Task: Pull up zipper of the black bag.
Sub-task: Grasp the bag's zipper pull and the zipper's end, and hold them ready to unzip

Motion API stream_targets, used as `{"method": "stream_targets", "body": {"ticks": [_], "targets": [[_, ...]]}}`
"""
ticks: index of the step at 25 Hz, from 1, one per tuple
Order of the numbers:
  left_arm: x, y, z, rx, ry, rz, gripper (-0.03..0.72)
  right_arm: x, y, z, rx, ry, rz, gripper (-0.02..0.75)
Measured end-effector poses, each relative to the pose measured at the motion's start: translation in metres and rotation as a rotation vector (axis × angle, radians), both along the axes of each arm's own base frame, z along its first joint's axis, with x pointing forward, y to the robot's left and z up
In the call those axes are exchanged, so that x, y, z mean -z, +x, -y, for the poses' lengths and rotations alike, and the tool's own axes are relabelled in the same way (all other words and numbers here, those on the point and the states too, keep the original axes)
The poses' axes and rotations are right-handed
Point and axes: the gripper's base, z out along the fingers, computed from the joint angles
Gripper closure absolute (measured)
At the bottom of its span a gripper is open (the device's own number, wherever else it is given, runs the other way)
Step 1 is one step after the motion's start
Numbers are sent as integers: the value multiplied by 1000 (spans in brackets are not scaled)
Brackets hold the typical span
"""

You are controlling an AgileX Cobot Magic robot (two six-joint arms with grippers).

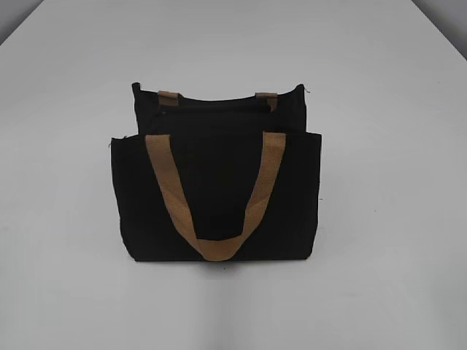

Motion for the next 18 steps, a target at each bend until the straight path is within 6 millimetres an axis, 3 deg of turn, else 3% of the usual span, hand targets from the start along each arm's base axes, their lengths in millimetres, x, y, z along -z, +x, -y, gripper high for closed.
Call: {"method": "stream_targets", "body": {"ticks": [18], "targets": [[0,0,0,0,0,0,379,0,0,0,0,0,0,181]]}}
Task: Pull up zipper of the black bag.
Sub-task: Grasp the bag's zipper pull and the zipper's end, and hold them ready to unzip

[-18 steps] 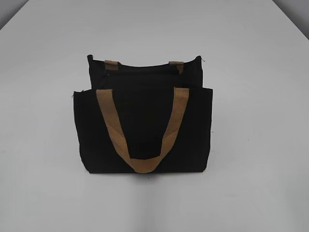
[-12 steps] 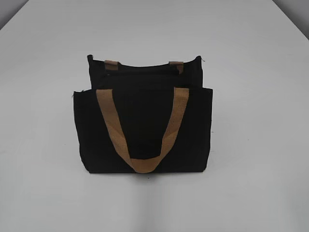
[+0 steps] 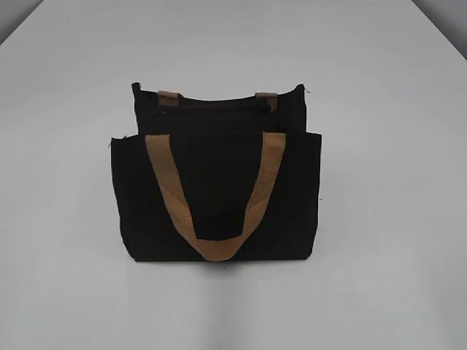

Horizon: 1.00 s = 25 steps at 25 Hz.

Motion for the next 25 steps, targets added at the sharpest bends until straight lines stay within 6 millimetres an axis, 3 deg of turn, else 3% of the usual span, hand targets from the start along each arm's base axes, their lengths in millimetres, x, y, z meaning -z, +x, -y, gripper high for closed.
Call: {"method": "stream_targets", "body": {"ticks": [11,15,19,22,25], "targets": [[0,0,0,0,0,0,379,0,0,0,-5,2,0,181],[-2,9,1,0,5,-47,379,0,0,-2,-24,21,0,181],[-19,36,6,9,-16,-67,379,-5,9,-3,-29,39,-32,181],[-24,70,16,46,-77,-106,362,-17,34,-3,-21,36,-45,181],[-22,108,32,150,-145,-151,284,-29,65,-4,-15,57,-23,181]]}}
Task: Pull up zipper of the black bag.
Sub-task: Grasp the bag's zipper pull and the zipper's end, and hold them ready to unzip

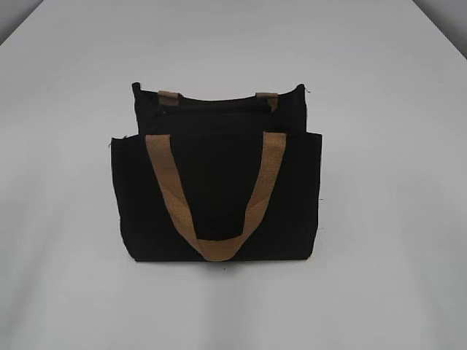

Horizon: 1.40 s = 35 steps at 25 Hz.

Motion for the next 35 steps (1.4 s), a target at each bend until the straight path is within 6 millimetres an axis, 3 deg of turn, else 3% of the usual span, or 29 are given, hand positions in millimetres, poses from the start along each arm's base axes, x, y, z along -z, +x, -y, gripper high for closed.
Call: {"method": "stream_targets", "body": {"ticks": [3,4,7,10,16,21,26,31,35], "targets": [[9,40,12,83,-29,-19,229,-12,29,-7,-51,17,11,181],[20,60,15,82,-44,-62,224,-14,39,-10,-75,9,-10,181],[40,96,16,34,-46,-68,228,-21,68,-21,-151,-38,-62,181],[61,124,10,-93,-38,-86,237,-20,97,-34,-221,-84,-128,181],[101,160,8,-284,105,-66,241,-17,129,-56,-301,-113,-182,181],[129,172,24,-202,174,-141,241,-8,136,-69,-348,-124,-207,181],[146,171,30,-128,207,-216,244,-8,140,-72,-349,-128,-179,181],[173,145,22,-278,246,-226,250,-9,141,-72,-346,-125,-166,181],[179,125,34,-260,241,-132,251,-9,141,-72,-346,-125,-166,181]]}}
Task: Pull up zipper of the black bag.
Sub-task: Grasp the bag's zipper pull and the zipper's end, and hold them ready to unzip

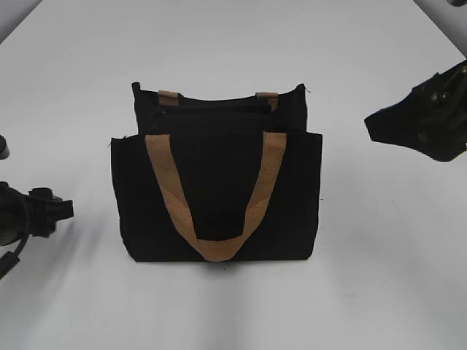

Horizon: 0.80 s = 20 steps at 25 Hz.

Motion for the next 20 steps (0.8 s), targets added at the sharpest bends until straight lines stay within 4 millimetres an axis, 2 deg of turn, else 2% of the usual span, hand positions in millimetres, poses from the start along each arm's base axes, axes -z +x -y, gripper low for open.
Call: {"method": "stream_targets", "body": {"ticks": [6,12,20], "targets": [[-8,-18,32,233,-93,184,252,0,0,0,0,0,-1,181],[-12,-14,39,319,-97,347,252,0,0,0,0,0,-1,181],[12,-10,54,482,-69,434,253,1,0,0,-1,-2,-6,181]]}}
